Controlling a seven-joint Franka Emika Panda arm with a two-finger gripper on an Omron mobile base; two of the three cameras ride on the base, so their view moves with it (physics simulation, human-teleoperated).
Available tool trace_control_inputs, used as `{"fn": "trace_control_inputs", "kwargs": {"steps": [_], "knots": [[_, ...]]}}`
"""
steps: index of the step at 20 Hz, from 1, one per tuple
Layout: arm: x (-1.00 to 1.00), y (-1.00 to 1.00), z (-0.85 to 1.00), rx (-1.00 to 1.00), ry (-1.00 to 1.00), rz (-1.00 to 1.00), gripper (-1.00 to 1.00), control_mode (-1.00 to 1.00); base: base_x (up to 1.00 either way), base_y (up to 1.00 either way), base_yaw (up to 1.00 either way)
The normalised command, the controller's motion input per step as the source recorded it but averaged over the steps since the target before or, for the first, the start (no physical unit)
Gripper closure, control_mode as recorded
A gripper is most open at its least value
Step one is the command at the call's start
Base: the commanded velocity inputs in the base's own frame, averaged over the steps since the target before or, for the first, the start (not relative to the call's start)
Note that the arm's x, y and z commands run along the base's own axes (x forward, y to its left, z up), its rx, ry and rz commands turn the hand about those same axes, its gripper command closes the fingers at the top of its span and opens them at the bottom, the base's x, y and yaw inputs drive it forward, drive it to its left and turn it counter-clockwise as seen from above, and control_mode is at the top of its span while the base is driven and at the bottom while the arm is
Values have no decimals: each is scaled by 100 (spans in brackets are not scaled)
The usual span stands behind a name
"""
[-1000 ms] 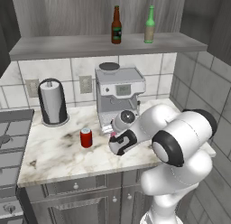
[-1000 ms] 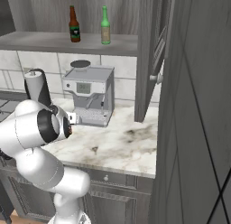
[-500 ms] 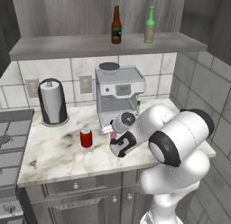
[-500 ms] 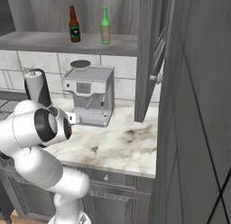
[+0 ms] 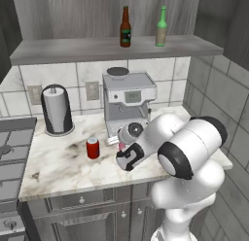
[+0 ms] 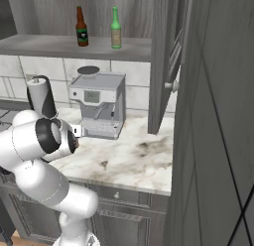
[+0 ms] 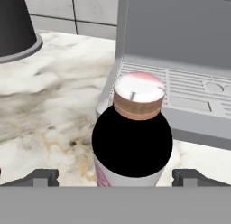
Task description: Sort all alcoholic drinks to one cabinet, and non-alcoholic drinks to the other.
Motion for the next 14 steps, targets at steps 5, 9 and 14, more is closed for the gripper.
{"fn": "trace_control_inputs", "kwargs": {"steps": [5, 9, 14], "knots": [[0, 3, 0, 3, 0, 0, 100, -100, 0, 0, 0], [0, 1, 0, 3, 0, 0, 100, -100, 0, 0, 0], [0, 0, 0, 3, -3, 0, 100, -100, 0, 0, 0]]}}
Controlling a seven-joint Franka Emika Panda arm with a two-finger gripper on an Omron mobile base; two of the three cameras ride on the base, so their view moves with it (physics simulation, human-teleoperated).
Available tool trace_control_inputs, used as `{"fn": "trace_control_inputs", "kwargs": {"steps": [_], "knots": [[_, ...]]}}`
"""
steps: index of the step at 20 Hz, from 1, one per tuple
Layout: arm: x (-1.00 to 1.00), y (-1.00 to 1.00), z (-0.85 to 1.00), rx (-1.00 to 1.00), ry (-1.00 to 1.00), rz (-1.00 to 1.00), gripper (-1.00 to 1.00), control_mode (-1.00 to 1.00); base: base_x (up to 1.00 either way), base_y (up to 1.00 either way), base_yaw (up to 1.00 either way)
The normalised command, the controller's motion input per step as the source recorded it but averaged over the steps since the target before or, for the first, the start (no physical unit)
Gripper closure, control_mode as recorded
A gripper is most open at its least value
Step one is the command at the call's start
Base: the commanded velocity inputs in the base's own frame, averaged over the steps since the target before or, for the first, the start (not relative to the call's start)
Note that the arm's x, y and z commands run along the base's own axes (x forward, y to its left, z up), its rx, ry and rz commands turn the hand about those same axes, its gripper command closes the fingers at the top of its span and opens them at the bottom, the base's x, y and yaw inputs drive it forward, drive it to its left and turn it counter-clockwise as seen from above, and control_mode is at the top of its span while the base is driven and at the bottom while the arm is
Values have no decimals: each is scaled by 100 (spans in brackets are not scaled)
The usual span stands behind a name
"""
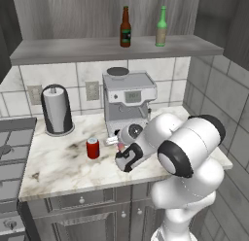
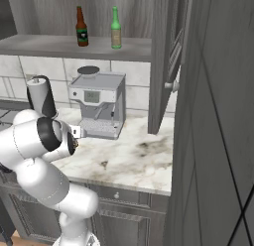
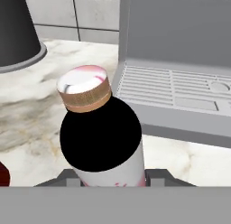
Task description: Sort all alcoholic drinks to one cabinet, and non-alcoholic drinks to the other.
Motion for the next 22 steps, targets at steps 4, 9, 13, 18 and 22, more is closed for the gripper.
{"fn": "trace_control_inputs", "kwargs": {"steps": [4, 9, 13, 18, 22], "knots": [[1, 0, 0, 2, -4, 0, 100, -100, 0, 0, 0], [0, 0, 10, 1, -4, 0, 100, -100, 0, 0, 0], [0, 0, 31, 0, 1, 0, 100, -100, 0, 0, 0], [0, -1, 53, 0, 6, 0, 100, -100, 0, 0, 0], [0, -5, 67, 0, 9, -1, 100, -100, 0, 0, 0]]}}
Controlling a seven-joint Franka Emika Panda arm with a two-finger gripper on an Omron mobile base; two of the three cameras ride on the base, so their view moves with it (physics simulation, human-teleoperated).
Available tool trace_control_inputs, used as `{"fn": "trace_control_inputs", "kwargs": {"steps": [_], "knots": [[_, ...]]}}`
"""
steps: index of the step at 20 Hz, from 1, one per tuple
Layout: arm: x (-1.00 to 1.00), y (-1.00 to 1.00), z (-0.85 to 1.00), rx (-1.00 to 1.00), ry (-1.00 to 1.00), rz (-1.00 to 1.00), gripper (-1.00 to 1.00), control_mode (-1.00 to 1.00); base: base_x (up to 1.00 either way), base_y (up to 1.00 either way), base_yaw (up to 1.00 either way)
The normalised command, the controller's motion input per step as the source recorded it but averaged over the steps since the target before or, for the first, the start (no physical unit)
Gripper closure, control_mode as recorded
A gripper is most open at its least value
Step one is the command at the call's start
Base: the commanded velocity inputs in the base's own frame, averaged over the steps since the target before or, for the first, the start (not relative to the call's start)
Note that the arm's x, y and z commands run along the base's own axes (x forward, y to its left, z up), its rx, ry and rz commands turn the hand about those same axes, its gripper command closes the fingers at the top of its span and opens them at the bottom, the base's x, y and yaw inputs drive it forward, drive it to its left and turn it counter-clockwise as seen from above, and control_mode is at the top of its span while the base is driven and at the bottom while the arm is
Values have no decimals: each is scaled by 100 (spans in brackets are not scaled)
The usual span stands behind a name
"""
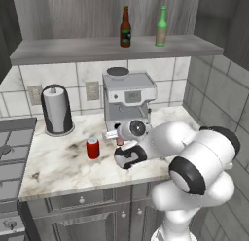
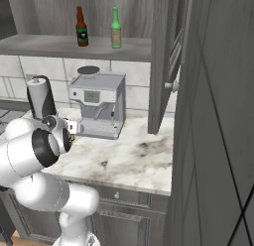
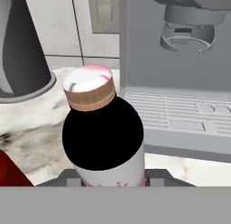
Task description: Sort all alcoholic drinks to one cabinet, and non-alcoholic drinks to the other.
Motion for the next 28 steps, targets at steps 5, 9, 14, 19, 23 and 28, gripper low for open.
{"fn": "trace_control_inputs", "kwargs": {"steps": [5, 9, 14, 19, 23, 28], "knots": [[-1, -7, 63, 0, 12, -1, 100, -100, 0, 0, 0], [-10, -13, 53, 0, 9, 0, 100, -100, 0, 0, 0], [-18, -7, 36, 0, 6, 0, 100, -100, 0, 0, 0], [-25, -18, 30, -1, 0, 0, 100, -100, 0, 0, 0], [-26, -25, 28, -1, -1, -1, 100, -100, 0, 0, 0], [-20, -25, 23, -3, -6, -2, 100, -100, 0, 0, 0]]}}
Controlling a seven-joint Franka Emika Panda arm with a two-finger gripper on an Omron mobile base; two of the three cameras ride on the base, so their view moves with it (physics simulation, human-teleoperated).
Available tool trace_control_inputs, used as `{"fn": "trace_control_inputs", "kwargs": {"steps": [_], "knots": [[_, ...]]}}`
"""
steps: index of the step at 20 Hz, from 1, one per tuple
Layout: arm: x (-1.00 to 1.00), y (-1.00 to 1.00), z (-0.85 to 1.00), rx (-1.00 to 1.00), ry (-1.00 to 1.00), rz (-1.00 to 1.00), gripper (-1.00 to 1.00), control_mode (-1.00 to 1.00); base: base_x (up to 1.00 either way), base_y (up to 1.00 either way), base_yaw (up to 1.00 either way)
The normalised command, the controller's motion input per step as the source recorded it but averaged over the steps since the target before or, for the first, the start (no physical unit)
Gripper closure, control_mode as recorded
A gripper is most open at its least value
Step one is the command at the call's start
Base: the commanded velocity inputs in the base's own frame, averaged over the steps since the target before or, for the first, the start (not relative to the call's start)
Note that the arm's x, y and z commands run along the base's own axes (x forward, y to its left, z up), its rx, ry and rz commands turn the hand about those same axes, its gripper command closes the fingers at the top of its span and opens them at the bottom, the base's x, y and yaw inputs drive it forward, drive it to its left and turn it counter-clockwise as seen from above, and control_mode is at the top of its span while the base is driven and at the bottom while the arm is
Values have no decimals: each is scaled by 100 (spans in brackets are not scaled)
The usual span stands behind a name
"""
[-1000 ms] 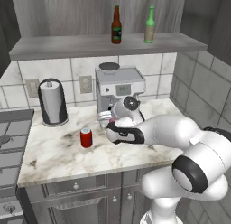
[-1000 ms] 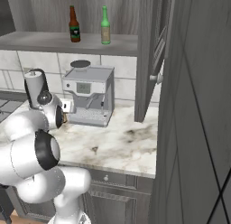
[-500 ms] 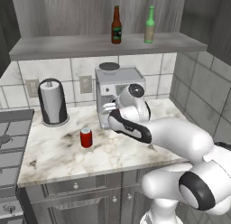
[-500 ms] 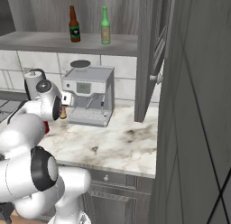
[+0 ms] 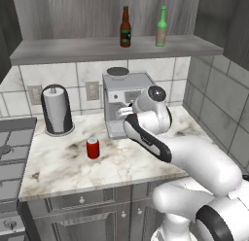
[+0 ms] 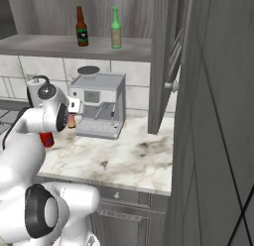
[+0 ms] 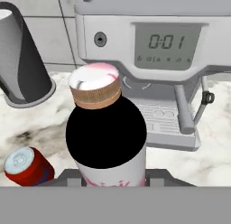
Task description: Sort all alcoholic drinks to one cabinet, and non-alcoholic drinks to the other.
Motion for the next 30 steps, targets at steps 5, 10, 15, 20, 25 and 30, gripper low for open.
{"fn": "trace_control_inputs", "kwargs": {"steps": [5, 10, 15, 20, 25, 30], "knots": [[-21, -30, 30, -1, -8, -1, 100, -100, 0, 0, 0], [-26, -35, 42, 0, -4, -1, 100, -100, 0, 0, 0], [-25, -33, 43, 0, 0, -2, 100, -100, 0, 0, 0], [-26, -29, 43, 0, 0, -3, 100, -100, 0, 0, 0], [-30, -26, 42, 0, 0, -3, 100, -100, 0, 0, 0], [-30, -25, 37, 0, 0, -3, 100, -100, 0, 0, 0]]}}
